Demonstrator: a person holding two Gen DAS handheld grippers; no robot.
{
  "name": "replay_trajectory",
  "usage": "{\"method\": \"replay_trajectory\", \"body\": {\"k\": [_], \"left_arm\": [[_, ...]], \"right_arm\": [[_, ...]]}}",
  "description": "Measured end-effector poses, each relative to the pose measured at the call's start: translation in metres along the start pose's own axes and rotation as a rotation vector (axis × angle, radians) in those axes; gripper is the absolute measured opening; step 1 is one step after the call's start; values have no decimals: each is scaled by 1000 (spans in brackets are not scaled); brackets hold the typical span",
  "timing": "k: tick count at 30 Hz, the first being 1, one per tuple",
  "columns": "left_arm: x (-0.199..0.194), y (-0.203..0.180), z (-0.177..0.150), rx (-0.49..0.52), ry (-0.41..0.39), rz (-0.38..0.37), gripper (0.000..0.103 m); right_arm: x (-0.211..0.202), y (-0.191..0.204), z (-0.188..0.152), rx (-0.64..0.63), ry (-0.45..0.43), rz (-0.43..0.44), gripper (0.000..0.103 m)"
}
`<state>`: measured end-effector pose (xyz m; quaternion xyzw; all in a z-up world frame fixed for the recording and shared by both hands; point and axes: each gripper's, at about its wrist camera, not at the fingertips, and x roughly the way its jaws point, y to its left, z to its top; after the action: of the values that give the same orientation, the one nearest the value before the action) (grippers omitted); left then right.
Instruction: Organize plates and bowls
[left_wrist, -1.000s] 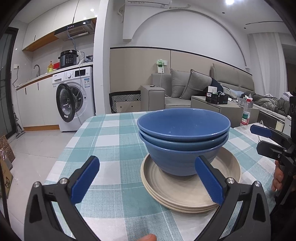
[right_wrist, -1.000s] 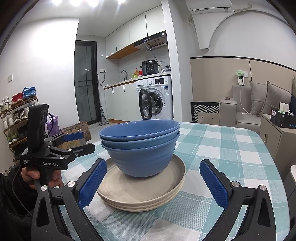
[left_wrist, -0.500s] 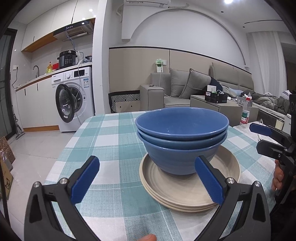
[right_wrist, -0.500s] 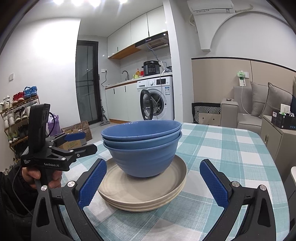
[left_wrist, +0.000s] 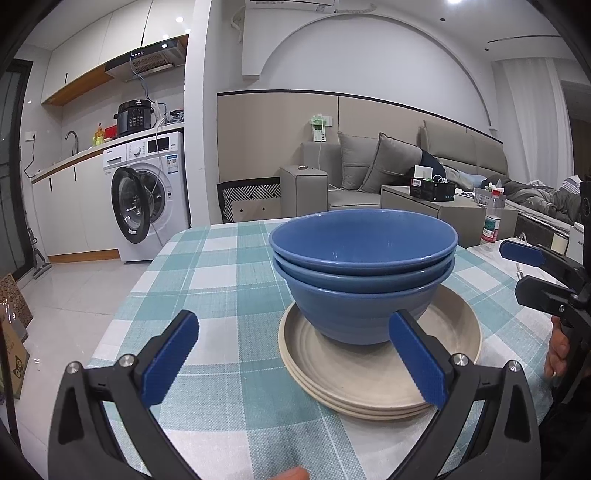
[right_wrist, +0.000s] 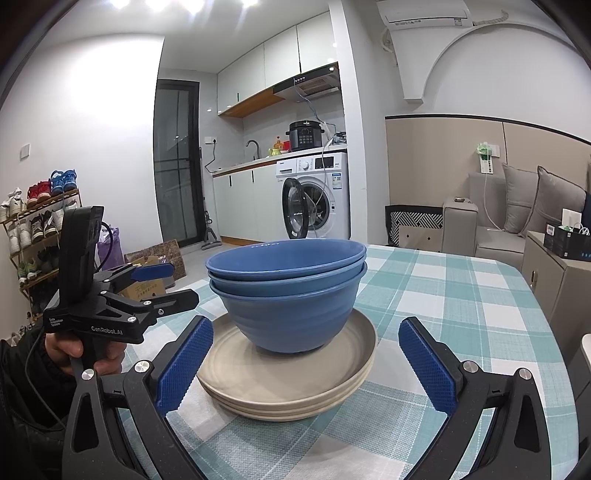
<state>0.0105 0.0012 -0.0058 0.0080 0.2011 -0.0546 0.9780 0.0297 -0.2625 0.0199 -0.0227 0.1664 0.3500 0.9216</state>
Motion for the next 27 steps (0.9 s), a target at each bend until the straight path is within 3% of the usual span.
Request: {"method": "replay_trajectory", "body": {"k": [27], "left_arm": [[3,-1,-1,-2,11,-3,103]], "right_arm": [[1,3,-3,-14,14,25,102]]}}
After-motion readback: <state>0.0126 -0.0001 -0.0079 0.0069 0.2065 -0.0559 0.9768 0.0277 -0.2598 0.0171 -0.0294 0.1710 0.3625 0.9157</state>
